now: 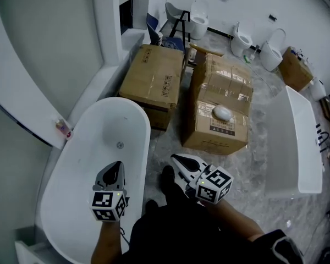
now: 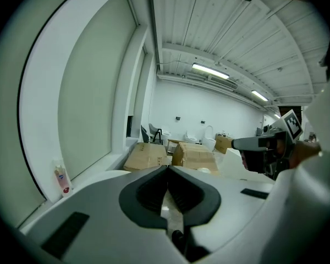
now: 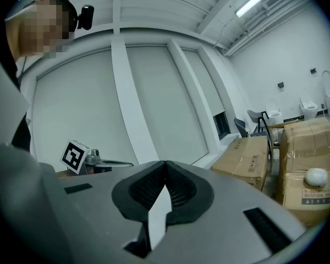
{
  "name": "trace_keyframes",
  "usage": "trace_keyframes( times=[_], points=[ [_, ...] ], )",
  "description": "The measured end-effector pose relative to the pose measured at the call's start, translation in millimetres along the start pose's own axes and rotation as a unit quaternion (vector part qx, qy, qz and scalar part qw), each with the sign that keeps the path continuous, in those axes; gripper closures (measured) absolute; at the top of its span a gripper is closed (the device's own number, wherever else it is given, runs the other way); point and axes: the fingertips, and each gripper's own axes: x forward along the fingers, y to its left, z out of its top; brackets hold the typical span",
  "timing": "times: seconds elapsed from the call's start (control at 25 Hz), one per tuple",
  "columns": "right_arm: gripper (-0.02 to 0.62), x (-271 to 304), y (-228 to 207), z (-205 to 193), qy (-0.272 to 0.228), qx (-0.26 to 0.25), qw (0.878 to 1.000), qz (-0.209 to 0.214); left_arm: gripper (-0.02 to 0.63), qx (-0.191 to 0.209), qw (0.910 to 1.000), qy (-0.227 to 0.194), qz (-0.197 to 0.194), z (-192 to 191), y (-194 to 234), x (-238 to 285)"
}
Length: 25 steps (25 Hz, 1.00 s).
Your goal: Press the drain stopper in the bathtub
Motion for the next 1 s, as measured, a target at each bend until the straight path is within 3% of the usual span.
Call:
trace_keyframes(
  times=[0.32,0.64,1.0],
  points=[
    [0.581,48,-79,33,0.000,0.002,0.999,0.036,0.594,-0.010,0.9984,-0.003,0.055,38,22,59],
    [0.581,89,-172,68,0.023,0.008,0.997,0.068,0.594,-0.019,0.9962,-0.003,0.085,85,23,148],
    [0.581,126,-211,62,0.066,0.019,0.990,0.123,0.594,-0.044,0.9898,0.014,0.134,91,36,184]
  ],
)
